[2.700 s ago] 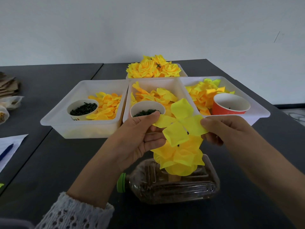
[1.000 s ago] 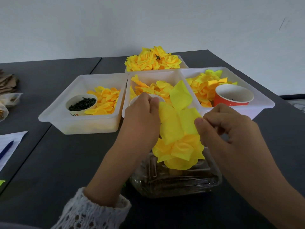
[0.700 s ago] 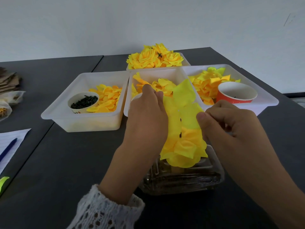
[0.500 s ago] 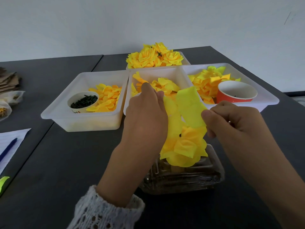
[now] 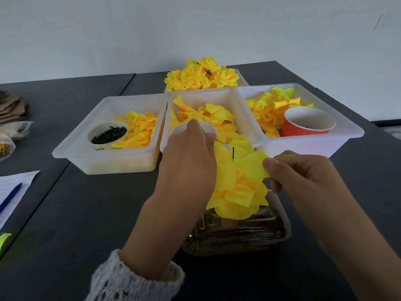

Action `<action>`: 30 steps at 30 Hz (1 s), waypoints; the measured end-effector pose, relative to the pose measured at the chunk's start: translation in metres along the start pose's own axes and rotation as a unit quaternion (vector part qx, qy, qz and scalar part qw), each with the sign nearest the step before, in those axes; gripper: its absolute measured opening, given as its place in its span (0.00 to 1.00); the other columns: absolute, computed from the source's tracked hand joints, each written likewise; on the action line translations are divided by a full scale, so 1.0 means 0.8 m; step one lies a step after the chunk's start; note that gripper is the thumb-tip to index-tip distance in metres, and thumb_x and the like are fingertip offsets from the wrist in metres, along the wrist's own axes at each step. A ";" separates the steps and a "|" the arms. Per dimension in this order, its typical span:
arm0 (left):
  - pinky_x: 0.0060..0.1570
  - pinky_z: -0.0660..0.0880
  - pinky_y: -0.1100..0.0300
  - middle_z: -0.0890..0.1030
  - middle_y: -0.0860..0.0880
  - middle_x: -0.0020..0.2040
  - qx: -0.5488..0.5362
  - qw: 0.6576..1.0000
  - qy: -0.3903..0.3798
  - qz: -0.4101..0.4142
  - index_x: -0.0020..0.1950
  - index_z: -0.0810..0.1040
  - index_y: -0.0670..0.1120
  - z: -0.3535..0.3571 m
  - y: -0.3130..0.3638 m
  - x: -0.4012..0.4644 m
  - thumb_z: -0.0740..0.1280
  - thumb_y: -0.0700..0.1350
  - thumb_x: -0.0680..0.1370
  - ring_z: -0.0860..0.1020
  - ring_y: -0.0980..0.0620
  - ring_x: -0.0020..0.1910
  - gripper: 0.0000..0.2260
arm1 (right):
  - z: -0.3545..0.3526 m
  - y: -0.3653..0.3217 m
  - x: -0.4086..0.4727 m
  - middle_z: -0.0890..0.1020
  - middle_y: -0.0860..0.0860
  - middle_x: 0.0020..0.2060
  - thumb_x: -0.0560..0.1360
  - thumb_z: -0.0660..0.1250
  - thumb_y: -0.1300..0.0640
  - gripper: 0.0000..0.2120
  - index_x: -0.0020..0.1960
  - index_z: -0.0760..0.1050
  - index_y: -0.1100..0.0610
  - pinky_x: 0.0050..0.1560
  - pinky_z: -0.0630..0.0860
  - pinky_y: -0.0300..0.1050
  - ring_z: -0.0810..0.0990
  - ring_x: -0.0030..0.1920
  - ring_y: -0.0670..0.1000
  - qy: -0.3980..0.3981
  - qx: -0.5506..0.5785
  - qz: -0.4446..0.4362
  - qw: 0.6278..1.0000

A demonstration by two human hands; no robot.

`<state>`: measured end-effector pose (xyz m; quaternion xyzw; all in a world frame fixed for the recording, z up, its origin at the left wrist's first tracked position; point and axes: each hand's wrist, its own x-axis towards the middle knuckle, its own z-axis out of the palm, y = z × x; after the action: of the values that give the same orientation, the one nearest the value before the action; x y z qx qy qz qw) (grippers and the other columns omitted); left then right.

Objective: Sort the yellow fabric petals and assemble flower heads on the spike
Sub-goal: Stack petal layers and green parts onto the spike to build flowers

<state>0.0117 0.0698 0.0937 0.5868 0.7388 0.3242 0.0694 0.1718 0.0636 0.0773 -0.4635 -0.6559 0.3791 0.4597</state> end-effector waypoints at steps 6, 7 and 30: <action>0.31 0.62 0.58 0.73 0.48 0.42 0.118 0.992 -0.032 -0.022 0.56 0.71 0.44 0.001 0.001 -0.010 0.56 0.52 0.83 0.69 0.49 0.38 0.13 | 0.001 0.012 -0.010 0.77 0.48 0.28 0.70 0.64 0.49 0.16 0.26 0.76 0.52 0.33 0.68 0.36 0.73 0.28 0.42 -0.003 -0.038 0.055 0.998; 0.34 0.64 0.56 0.75 0.46 0.46 0.139 0.989 -0.034 -0.022 0.59 0.70 0.45 0.001 0.002 -0.013 0.56 0.52 0.83 0.69 0.48 0.40 0.12 | 0.001 0.015 -0.010 0.77 0.49 0.29 0.70 0.64 0.48 0.16 0.26 0.77 0.52 0.34 0.68 0.39 0.73 0.28 0.43 -0.001 -0.041 0.062 0.997; 0.36 0.65 0.55 0.77 0.50 0.44 0.200 0.979 0.028 -0.018 0.56 0.71 0.51 0.004 -0.011 -0.032 0.56 0.56 0.83 0.72 0.48 0.40 0.11 | -0.007 0.033 0.000 0.74 0.43 0.23 0.74 0.64 0.51 0.16 0.31 0.75 0.57 0.26 0.66 0.30 0.72 0.25 0.39 -0.010 -0.109 0.045 0.993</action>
<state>0.0136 0.0465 0.0794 0.5663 0.8006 0.1849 -0.0645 0.1843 0.0713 0.0547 -0.5366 -0.6760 0.3300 0.3823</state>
